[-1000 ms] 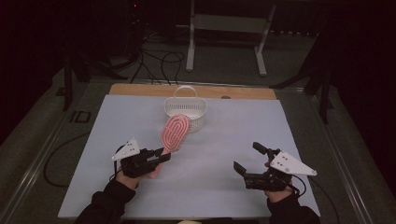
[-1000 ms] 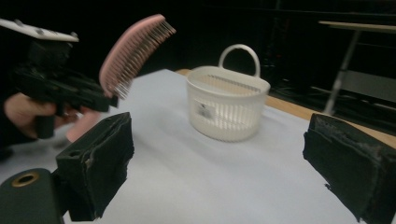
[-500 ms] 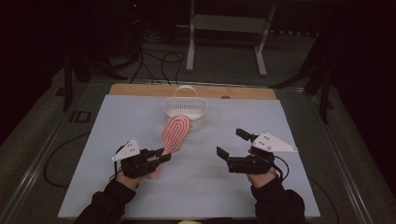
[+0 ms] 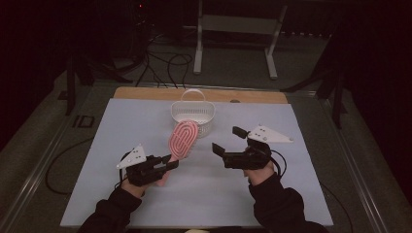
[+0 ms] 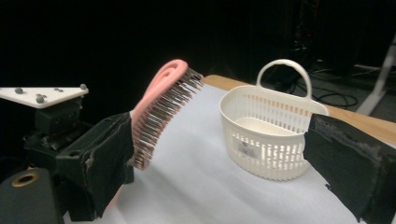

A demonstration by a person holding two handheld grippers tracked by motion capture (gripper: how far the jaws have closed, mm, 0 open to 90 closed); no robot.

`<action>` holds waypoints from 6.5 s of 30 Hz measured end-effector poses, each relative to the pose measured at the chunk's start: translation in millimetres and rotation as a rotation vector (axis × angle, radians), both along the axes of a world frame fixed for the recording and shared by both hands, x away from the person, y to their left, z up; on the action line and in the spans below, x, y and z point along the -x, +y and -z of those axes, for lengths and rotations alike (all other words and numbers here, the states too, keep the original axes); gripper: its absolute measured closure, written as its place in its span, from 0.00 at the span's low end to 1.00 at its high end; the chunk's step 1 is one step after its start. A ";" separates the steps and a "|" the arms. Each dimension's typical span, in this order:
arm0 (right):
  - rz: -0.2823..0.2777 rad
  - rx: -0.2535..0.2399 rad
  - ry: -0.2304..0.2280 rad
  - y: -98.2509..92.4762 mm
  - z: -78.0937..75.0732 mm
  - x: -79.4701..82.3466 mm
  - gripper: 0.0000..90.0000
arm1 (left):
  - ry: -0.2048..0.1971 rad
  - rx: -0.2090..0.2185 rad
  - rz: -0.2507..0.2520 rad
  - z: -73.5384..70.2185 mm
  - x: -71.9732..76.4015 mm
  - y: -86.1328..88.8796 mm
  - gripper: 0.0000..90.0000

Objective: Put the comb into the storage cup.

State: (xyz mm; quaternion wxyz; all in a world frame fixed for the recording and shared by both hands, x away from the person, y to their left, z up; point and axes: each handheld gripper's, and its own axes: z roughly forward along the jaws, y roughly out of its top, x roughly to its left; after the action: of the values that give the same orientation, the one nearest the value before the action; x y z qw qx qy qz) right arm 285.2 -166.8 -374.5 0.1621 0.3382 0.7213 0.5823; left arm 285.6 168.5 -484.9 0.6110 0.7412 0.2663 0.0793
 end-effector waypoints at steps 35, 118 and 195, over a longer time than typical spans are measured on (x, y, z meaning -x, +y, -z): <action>-0.039 -0.199 0.376 55.6 3.3 -40.2 0.14 | -0.011 -0.006 0.002 1.1 0.6 -1.7 0.79; 0.014 -0.167 0.306 52.3 5.6 -40.9 0.73 | 0.124 -0.037 -0.054 -5.7 -4.0 -8.3 0.05; 0.109 -0.041 -0.113 33.8 -80.8 -121.8 0.73 | 0.088 -0.154 -0.184 7.0 29.2 57.2 0.00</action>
State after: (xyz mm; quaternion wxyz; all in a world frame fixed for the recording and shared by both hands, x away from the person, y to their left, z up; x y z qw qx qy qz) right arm 406.9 -133.0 -293.8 0.2271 0.3466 0.6795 0.6055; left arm 256.4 225.7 -492.0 0.5303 0.7611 0.3527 0.1227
